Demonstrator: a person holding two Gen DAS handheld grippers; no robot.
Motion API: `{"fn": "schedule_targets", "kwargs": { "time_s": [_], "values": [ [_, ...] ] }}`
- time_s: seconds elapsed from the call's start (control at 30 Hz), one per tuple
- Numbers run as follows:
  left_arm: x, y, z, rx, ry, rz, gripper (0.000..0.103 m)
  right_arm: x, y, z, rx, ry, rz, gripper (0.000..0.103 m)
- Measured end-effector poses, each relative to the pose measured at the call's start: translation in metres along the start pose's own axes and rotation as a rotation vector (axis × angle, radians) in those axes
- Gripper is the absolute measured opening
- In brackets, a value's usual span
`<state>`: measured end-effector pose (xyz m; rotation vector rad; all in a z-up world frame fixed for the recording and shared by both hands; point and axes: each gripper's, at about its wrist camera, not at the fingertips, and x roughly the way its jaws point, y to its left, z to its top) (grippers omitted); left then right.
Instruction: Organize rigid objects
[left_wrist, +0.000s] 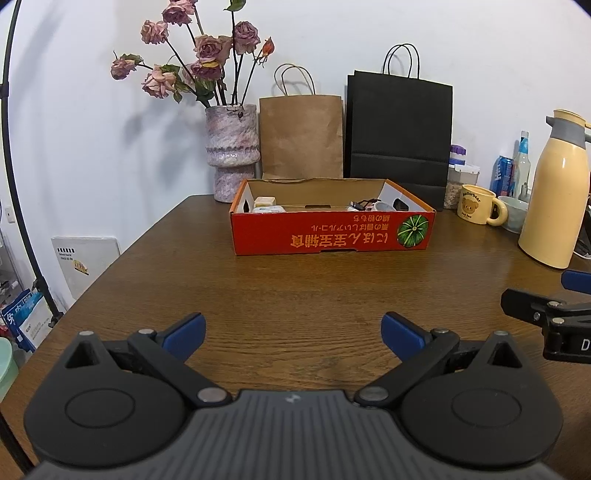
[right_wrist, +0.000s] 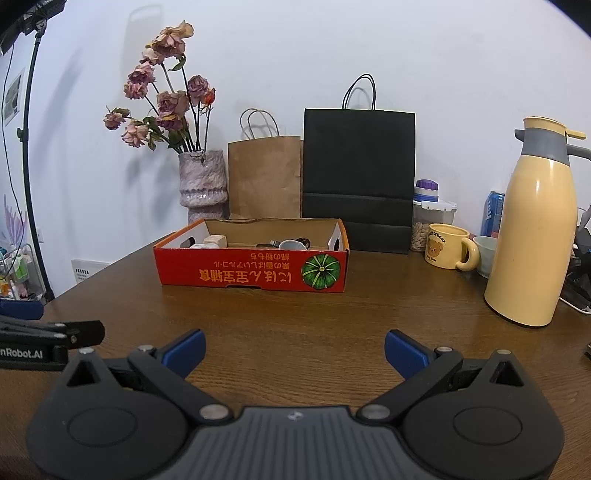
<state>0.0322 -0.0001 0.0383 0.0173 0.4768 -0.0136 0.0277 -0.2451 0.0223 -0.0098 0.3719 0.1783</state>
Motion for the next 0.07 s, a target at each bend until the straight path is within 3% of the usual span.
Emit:
{"fn": "schedule_targets", "kwargs": {
  "time_s": [0.07],
  "values": [
    [0.0002,0.0006,0.0,-0.002,0.0,-0.006,0.103,0.0013,0.0002,-0.0021,-0.002,0.004,0.002,0.103]
  ]
}}
